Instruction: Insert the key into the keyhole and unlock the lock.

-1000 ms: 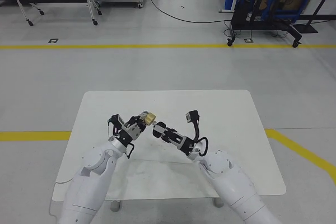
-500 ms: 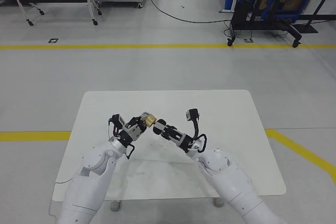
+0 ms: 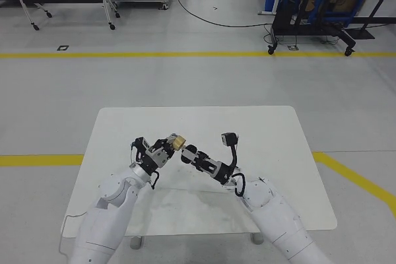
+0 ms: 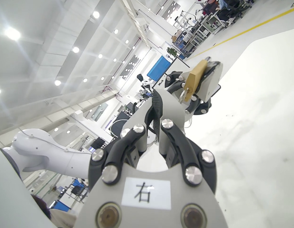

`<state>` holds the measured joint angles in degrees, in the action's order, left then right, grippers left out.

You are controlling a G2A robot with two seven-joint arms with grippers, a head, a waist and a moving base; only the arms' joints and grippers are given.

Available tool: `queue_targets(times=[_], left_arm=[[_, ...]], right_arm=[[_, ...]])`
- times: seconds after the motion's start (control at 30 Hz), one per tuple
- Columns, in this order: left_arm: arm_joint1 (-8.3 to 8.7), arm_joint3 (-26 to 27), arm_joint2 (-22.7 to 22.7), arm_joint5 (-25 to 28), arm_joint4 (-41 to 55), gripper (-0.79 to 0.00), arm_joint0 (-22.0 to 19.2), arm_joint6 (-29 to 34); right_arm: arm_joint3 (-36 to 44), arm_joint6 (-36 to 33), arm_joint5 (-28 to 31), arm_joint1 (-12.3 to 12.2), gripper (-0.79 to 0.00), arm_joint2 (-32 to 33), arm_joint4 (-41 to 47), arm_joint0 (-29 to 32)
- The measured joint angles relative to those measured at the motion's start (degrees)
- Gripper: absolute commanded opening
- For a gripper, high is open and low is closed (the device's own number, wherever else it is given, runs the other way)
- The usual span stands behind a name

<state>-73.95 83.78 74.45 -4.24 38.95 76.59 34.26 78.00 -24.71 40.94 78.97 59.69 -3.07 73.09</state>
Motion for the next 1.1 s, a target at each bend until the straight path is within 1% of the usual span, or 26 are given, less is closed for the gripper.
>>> queue_targets(times=[0.07, 0.2, 0.4, 0.53, 0.63, 0.7, 0.73, 0.8, 0.87, 0.97, 1.03, 1.1], left_arm=[[0.08, -0.4, 0.4, -3.3, 2.2, -0.785, -0.7, 1.0], [0.15, -0.8, 0.9, -5.7, 5.1, -0.785, -1.0, 2.6], [0.37, -0.9, 0.8, -7.5, 5.3, -0.785, -1.3, 3.8], [0.55, -0.7, 0.4, -6.4, 2.9, -0.785, -1.3, 3.9], [0.58, -0.7, 0.5, -4.4, 2.1, -0.785, -1.3, 3.2], [0.59, -0.4, 0.7, -1.8, 1.0, -0.785, -1.2, 2.1], [0.59, -0.1, 0.8, -0.2, 0.2, -0.785, -1.1, 1.4], [0.59, 0.5, 0.9, 4.3, -2.6, -0.785, -0.5, -0.6], [0.57, 1.2, 0.6, 8.9, -5.9, -0.785, 0.1, -2.6], [0.51, 1.9, 0.1, 14.4, -10.2, -0.785, 0.9, -4.8], [0.47, 2.2, -0.2, 16.7, -11.8, -0.785, 1.2, -5.6], [0.42, 2.3, -0.5, 18.7, -13.0, -0.785, 1.5, -6.2]], right_arm=[[-0.3, 1.0, 1.1, 0.0, -0.785, -0.1, -1.3, -0.1], [-2.0, 2.1, 1.4, 0.2, -0.785, -0.7, -1.8, -1.0], [-3.3, 2.6, 1.5, 0.4, -0.785, -1.4, -1.9, -2.1], [-3.6, 2.6, 1.0, 0.3, -0.785, -1.5, -1.8, -2.4], [-3.5, 2.4, 0.6, 0.3, -0.785, -1.6, -1.7, -2.5], [-3.1, 2.3, 0.6, 0.2, -0.545, -1.6, -1.5, -2.4], [-2.8, 2.3, 0.7, 0.2, -0.468, -1.5, -1.5, -2.3], [-2.1, 2.6, 0.9, 0.0, -0.431, -1.0, -2.5, -1.9], [-1.1, 3.6, 0.0, -0.2, -0.431, -0.4, -5.4, -1.4], [0.9, 5.6, -2.6, -0.4, -0.437, 0.1, -10.0, -0.3], [1.6, 6.5, -4.0, -0.4, -0.443, 0.0, -10.5, 0.4], [1.8, 6.9, -4.6, -0.3, -0.465, -0.3, -9.0, 0.7]])
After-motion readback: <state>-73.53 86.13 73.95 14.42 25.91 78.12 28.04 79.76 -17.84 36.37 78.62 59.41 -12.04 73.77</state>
